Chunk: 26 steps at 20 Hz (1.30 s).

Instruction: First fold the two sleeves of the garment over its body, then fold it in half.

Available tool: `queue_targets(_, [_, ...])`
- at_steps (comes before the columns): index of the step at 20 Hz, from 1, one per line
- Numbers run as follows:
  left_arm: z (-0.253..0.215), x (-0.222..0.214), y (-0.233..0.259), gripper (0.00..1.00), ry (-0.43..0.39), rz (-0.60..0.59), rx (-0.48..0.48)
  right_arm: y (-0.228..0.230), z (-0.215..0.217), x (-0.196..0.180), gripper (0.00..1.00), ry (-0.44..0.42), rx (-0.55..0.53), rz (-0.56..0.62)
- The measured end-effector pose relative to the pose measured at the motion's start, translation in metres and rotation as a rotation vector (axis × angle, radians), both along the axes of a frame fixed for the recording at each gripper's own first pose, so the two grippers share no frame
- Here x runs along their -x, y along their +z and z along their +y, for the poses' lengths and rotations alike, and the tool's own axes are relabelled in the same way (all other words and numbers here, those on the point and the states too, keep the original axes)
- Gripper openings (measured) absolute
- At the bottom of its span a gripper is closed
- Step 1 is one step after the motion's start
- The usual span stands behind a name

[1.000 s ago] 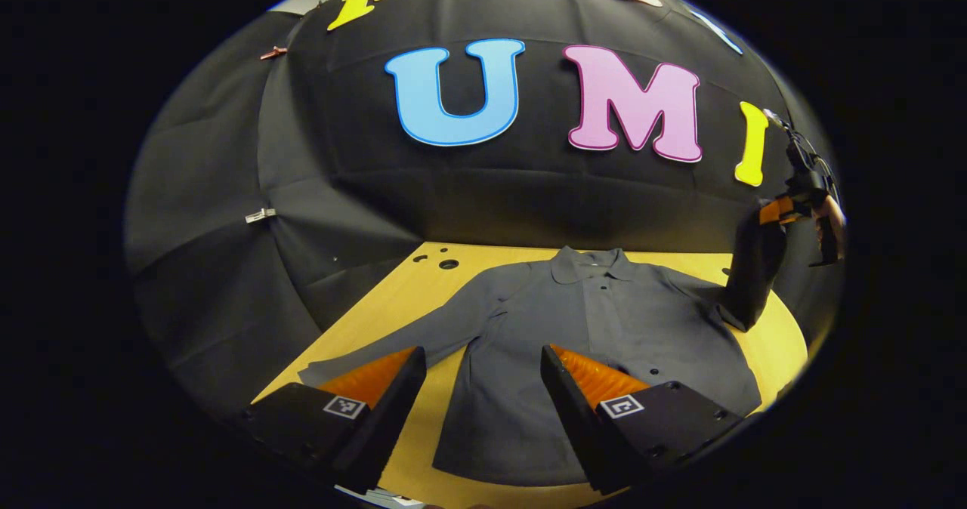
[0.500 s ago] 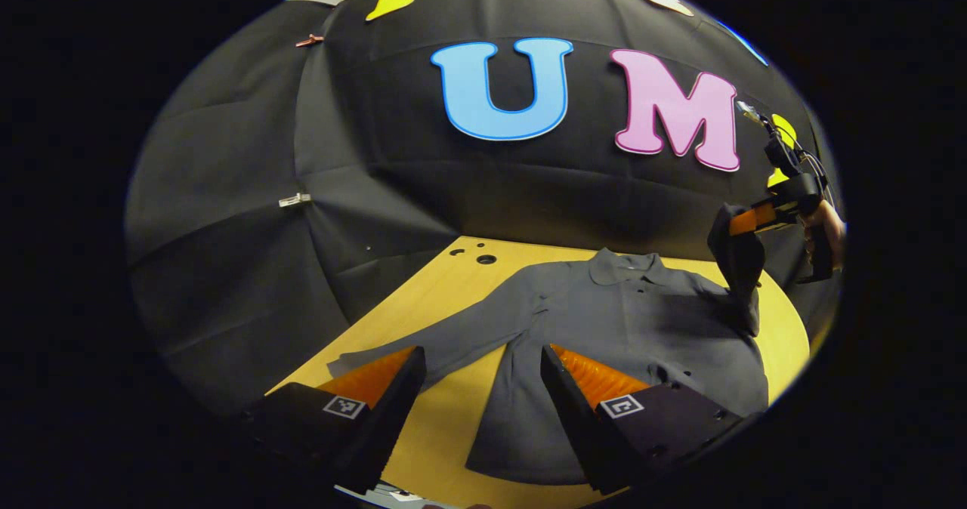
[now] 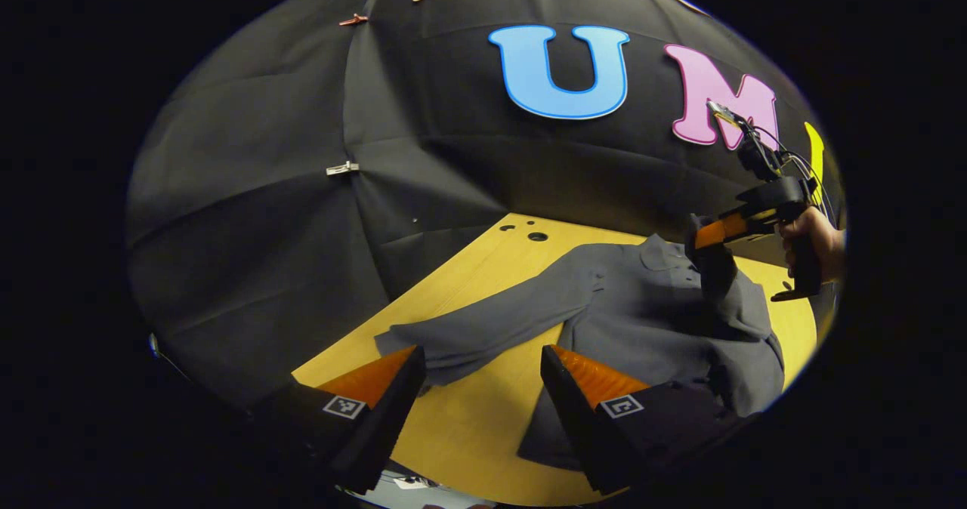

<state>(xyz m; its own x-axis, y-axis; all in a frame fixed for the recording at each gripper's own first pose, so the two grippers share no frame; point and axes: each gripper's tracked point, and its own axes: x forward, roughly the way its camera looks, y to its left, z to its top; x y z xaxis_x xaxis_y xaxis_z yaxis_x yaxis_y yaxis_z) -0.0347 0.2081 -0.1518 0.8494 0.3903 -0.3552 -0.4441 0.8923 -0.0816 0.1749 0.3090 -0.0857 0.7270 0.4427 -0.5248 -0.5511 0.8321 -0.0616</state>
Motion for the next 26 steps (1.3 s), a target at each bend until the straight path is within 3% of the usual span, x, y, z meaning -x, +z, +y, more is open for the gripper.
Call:
queue_targets(3, [0.015, -0.001, -0.009, 0.97, 0.039, 0.009, 0.03, -0.024, 0.027, 0.0, 0.07, -0.022, 0.003, 0.055])
queue_targets(8, [0.042, -0.001, -0.017, 0.97, 0.098, 0.018, 0.046, -0.048, 0.062, 0.006, 0.29, -0.009, -0.029, 0.118])
queue_targets(9, [0.046, -0.001, -0.022, 0.97, 0.11, 0.023, 0.049, -0.051, 0.065, 0.011, 0.23, 0.001, -0.025, 0.128])
queue_targets(11, [0.055, 0.002, -0.028, 0.96, 0.132, 0.033, 0.06, -0.052, 0.07, 0.018, 0.82, 0.019, -0.025, 0.129])
queue_targets(13, [0.063, 0.002, -0.035, 0.97, 0.146, 0.036, 0.067, -0.042, 0.068, 0.026, 0.78, 0.032, -0.04, 0.119])
queue_targets(14, [0.068, 0.001, -0.039, 0.97, 0.15, 0.046, 0.069, -0.036, 0.064, 0.029, 1.0, 0.035, -0.048, 0.116])
queue_targets(19, [0.085, -0.023, -0.066, 0.97, 0.166, 0.065, 0.112, -0.006, 0.015, 0.04, 0.99, -0.019, -0.078, 0.079])
queue_targets(26, [0.12, -0.064, -0.103, 0.97, 0.202, 0.101, 0.177, 0.04, -0.092, 0.066, 0.99, -0.149, -0.131, 0.03])
